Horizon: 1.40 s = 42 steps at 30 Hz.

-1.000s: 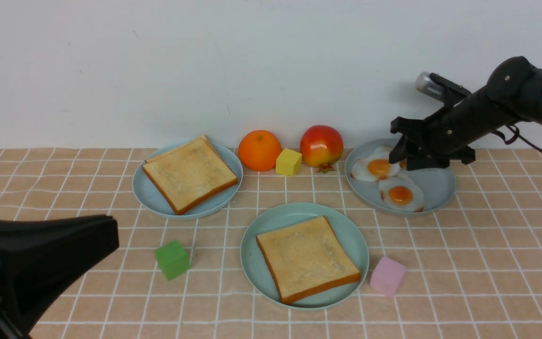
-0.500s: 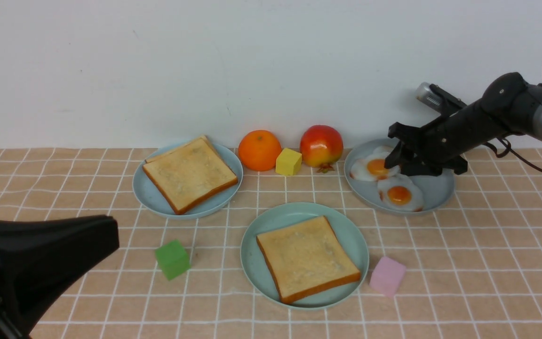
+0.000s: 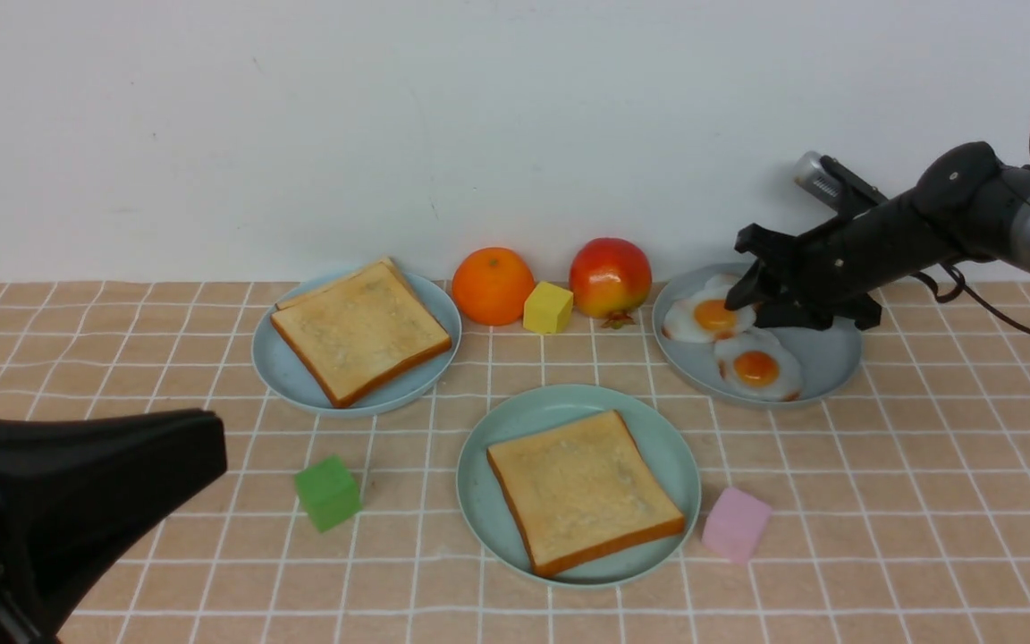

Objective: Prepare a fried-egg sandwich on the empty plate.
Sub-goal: Use the right arm to grab a fried egg, then use the right arm to place the fried egg on the slice of bread in the middle

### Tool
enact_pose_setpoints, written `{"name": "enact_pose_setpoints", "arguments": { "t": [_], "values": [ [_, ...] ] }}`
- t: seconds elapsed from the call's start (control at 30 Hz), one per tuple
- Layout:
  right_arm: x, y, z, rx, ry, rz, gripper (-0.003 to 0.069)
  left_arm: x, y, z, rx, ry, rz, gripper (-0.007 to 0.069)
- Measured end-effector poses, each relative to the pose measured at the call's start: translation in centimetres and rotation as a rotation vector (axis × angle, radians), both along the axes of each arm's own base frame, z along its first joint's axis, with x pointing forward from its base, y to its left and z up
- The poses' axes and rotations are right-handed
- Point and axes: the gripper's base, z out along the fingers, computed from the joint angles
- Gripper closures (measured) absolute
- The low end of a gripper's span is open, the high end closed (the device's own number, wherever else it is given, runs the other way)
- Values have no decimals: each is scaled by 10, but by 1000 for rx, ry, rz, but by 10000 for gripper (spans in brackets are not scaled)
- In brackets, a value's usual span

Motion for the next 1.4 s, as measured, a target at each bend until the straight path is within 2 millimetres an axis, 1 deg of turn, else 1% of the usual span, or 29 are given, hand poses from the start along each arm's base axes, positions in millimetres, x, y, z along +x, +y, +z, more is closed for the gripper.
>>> {"name": "enact_pose_setpoints", "arguments": {
  "t": [0.57,0.67,0.7,0.77,0.83,0.9,1.1,1.2,1.23,1.27,1.4],
  "values": [
    [1,0,-1,5,-6,-6,349,0,0,0,-1,1,0,620],
    [1,1,-1,-8,-15,15,386,0,0,0,-1,1,0,619],
    [1,1,-1,-16,-23,30,421,0,0,0,-1,1,0,617],
    [1,0,-1,-18,-28,34,463,0,0,0,-1,1,0,615],
    [1,-1,-1,-19,-27,35,542,0,0,0,-1,1,0,613],
    [1,-2,-1,-11,-25,36,582,0,0,0,-1,1,0,610],
    [-1,-5,1,33,-10,36,585,0,0,0,-1,1,0,606],
    [-2,-8,8,53,-11,41,585,0,0,0,3,-4,1,603],
    [-4,-9,16,64,-21,53,585,0,0,0,7,-8,2,603],
    [-5,-9,19,69,-26,56,585,0,0,0,8,-9,2,603],
    [-17,-14,73,64,-122,134,588,1,1,0,32,-36,8,598]
  ]
}}
